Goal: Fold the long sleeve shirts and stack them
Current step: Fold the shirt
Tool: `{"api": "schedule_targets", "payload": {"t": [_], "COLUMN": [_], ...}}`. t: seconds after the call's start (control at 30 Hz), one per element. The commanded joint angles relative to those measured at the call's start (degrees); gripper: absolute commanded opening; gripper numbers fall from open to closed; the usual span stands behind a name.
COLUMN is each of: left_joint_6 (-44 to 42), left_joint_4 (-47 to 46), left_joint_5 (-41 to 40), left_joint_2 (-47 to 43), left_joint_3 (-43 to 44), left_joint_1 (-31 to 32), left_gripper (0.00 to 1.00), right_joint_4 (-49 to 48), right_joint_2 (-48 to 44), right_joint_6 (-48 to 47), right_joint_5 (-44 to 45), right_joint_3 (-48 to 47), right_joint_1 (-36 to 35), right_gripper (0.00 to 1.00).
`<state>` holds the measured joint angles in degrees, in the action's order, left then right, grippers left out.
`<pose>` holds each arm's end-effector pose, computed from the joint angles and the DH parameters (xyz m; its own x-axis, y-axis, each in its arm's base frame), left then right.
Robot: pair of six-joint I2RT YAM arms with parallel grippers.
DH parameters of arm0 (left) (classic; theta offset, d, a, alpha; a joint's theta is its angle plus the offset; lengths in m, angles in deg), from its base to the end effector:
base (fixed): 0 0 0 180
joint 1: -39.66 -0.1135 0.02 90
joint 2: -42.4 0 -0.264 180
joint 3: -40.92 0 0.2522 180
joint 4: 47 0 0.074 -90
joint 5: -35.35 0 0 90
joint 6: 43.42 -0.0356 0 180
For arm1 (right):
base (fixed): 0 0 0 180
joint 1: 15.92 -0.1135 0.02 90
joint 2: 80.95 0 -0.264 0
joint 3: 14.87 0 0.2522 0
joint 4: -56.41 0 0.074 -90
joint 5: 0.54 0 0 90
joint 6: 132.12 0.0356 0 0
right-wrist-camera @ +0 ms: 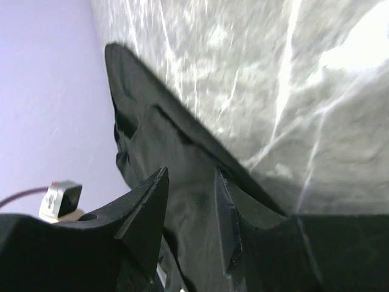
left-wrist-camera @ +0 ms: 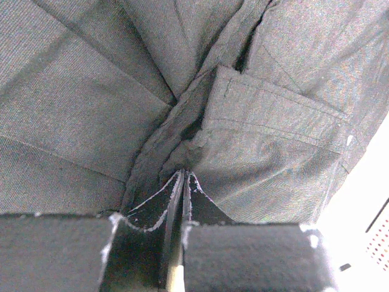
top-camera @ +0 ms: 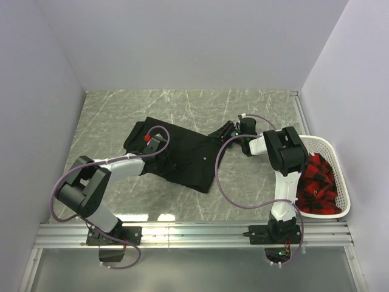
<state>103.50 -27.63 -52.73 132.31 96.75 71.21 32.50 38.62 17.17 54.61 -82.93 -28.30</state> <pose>0.2497 -0.1547 0.1481 -0.8261 -0.4755 -0.3025 -0.2789 0.8114 -0.5137 0.3851 0.1054 0.0979 -0.8076 0.5451 -0.2250 0.0466 0.4393 0.8971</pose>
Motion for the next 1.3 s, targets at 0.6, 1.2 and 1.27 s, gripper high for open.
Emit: {"api": "schedule_targets", "payload": {"t": [0.6,1.2,1.27], "left_joint_6": [-1.6,-1.7,-1.7], "left_joint_4": [4.2,4.5,4.5], "left_joint_5": [-1.8,-1.8,-1.8], "left_joint_2": [1.2,1.4,1.5], "left_joint_3": [1.0,0.9,1.0], "left_joint_1": [-0.5,-0.7,-0.7], "left_gripper": [0.08,0.08,0.08], "right_joint_4": [-1.3,-0.2,0.8], "right_joint_2": [-2.9,9.9,8.6], "right_joint_6": [-3.1,-1.1,-1.6], "right_joint_5": [-3.6,-1.6,-1.7], "right_joint_3": [-8.7,-14.0,-13.5], "right_joint_1": [-9.2,-4.1,-2.8], "right_gripper": [0.45,0.45,0.45]}}
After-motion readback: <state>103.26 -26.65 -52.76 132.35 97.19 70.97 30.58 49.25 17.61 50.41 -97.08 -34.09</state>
